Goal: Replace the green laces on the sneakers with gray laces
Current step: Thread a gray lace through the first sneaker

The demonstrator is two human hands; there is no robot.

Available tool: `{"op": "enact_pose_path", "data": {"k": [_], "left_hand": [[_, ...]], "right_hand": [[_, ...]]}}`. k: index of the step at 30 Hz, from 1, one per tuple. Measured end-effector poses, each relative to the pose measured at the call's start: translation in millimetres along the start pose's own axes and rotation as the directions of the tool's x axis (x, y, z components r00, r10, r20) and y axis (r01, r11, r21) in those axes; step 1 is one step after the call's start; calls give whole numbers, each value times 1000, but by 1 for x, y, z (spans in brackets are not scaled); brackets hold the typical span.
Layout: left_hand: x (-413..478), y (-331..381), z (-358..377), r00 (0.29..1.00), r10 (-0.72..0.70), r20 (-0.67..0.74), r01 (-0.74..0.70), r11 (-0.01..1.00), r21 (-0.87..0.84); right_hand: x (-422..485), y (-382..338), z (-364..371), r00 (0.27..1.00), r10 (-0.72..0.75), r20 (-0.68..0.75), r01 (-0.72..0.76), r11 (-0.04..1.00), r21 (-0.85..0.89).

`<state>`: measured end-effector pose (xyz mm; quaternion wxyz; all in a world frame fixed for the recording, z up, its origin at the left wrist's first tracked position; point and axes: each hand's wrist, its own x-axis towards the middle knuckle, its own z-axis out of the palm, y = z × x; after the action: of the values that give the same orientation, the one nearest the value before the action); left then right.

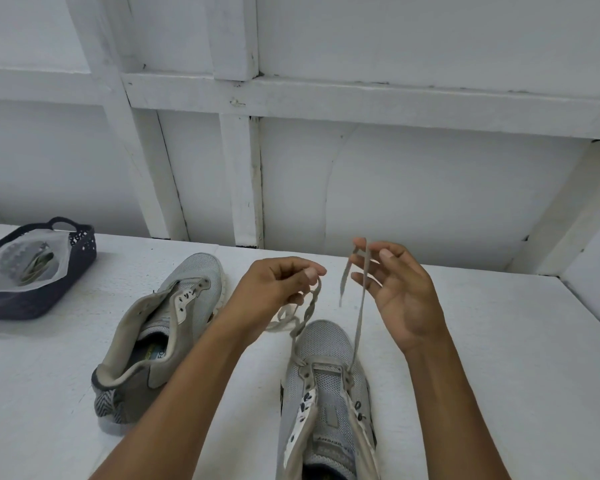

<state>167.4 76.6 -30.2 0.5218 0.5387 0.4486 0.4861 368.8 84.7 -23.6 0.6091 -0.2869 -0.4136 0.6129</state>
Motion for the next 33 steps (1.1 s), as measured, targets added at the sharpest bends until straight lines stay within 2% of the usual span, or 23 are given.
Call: {"op": "enact_pose_path", "data": {"k": [3,5,10,16,21,24,29,33], "left_hand": [[2,0,7,1000,26,-13,-26,1000,2],[1,0,10,1000,0,6,0,999,-49],[4,-2,17,999,-37,-29,36,999,-30],[6,-2,23,996,-9,-88,13,999,46],[9,-3,22,988,-148,-42,142,984,-108],[9,-1,23,972,-233,1,230,958,-174],[12,5,27,980,-200,-5,197,969,-151],[14,10,29,985,-171,-4,168,974,-154]], "right_hand": [[-1,1,1,1000,7,-22,-8,999,-48],[-3,3,5,1000,7,-29,-10,994,-107],[-6,1,5,998,63,-1,-61,956,-286],[-8,2,5,991,135,-12,-133,951,-278],[-6,3,1,992,124,-36,-129,952,-278],[-7,4,1,992,114,45,-94,945,-312],[-12,4,-2,953,195,230,-86,907,-412],[-12,3,-2,936,269,227,-133,868,-479]]}}
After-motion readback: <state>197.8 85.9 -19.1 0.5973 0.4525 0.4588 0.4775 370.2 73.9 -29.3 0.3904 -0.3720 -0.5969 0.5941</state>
